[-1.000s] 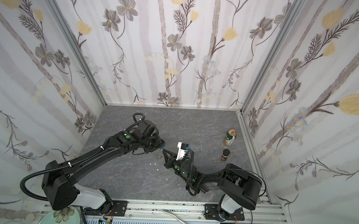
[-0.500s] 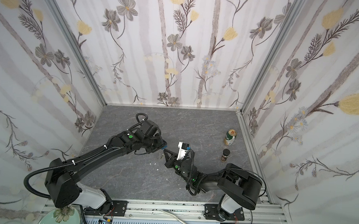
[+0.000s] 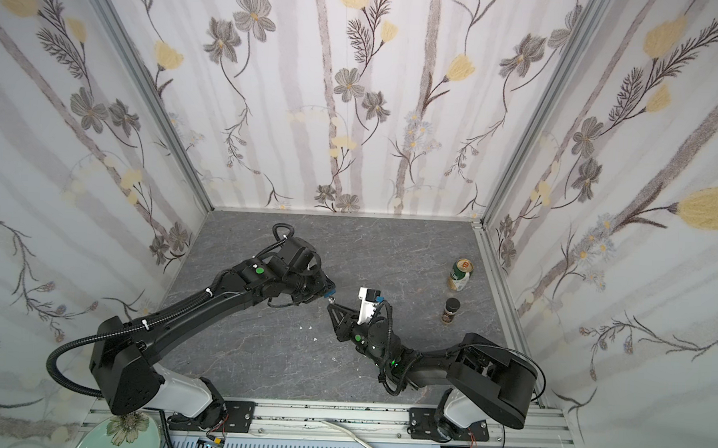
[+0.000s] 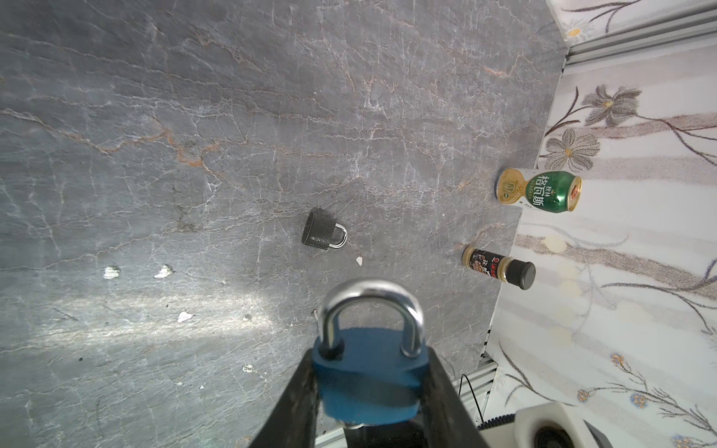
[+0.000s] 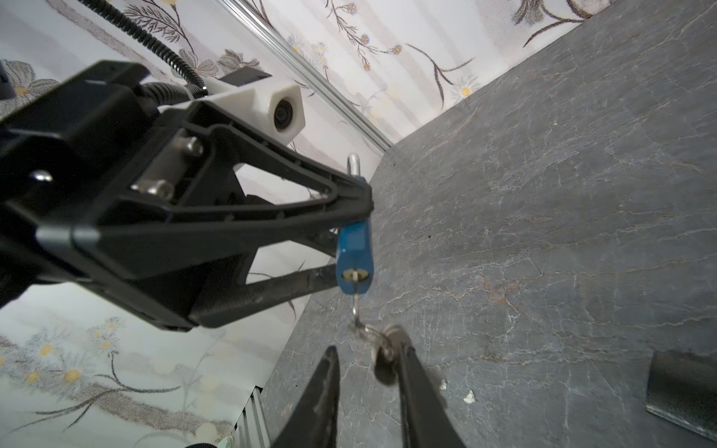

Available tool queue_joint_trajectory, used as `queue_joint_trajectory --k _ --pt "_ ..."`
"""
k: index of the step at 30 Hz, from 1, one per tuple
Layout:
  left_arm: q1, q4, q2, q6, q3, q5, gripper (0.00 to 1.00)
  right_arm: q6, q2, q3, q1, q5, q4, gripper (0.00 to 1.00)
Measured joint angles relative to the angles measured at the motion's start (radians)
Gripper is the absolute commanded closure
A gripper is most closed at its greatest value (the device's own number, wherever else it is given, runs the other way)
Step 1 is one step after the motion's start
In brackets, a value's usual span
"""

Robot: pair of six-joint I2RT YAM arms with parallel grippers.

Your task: Unlock with the key

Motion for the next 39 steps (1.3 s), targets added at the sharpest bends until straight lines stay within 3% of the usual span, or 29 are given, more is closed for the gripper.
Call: queue_joint_trajectory --k 4,16,28,39 --pt "0.000 -0.003 0.000 0.002 0.000 0.005 1.00 0.003 -0.045 -0.020 0.005 0.001 -0.004 0.66" --pt "-0.001 -0.009 -0.005 0.004 -0.007 0.020 1.00 -0.030 -0.072 0.014 0.003 0.005 -0.018 0.77" --pt "-0.001 -0.008 -0.009 0.004 -0.012 0.018 1.00 -0.019 -0.047 0.042 -0.007 0.004 -0.031 0.69" --pt "-0.001 -0.008 -0.009 0.004 -0.018 0.021 1.00 -0.008 -0.087 -0.005 0.001 0.039 -0.066 0.70"
